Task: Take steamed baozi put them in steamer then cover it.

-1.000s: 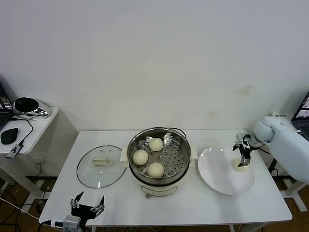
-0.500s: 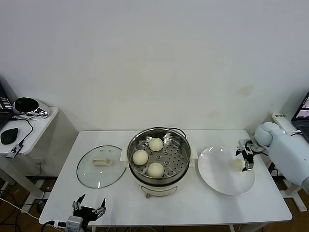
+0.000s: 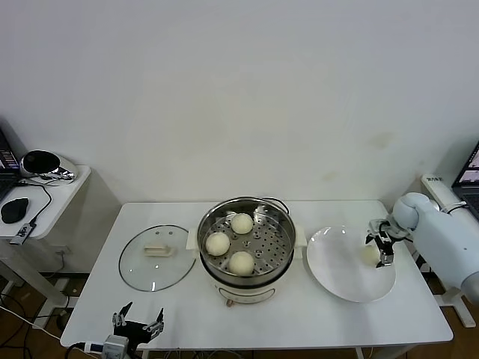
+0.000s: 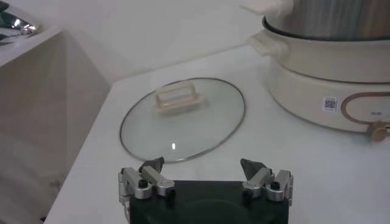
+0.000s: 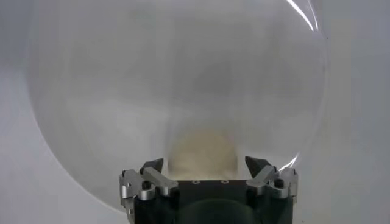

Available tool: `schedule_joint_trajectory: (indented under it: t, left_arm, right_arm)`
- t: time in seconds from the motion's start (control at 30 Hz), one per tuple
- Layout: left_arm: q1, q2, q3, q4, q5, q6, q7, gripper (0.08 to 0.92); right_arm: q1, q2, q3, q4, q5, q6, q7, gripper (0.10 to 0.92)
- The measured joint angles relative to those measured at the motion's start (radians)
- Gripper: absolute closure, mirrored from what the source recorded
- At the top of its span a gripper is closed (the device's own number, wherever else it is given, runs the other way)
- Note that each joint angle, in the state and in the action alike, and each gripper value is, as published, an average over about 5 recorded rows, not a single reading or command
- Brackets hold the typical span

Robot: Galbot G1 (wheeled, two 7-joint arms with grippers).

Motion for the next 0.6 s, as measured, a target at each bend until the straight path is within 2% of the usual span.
schedule_joint_trajectory:
  t: [0.17, 0.4, 0.6]
  left_arm:
    - [-0.002, 0.000, 0.001, 0.001, 0.000, 0.000, 0.000, 0.177]
    - [-0.006, -0.002, 0.003, 0.001, 0.001, -0.002, -0.003, 0.177]
    - [-0.017, -0.006, 0.009, -0.003, 0.006, -0.003, -0.004, 0.177]
  right_arm:
    - [0.001, -0.002, 0.000, 0.002, 0.004, 0.000, 0.003, 0.324]
    - [0.018, -0.024, -0.021, 0.032, 0.034, -0.033, 0.009, 0.388]
    - [0.058, -0.061, -0.076, 0.097, 0.099, -0.088, 0.005, 0.397]
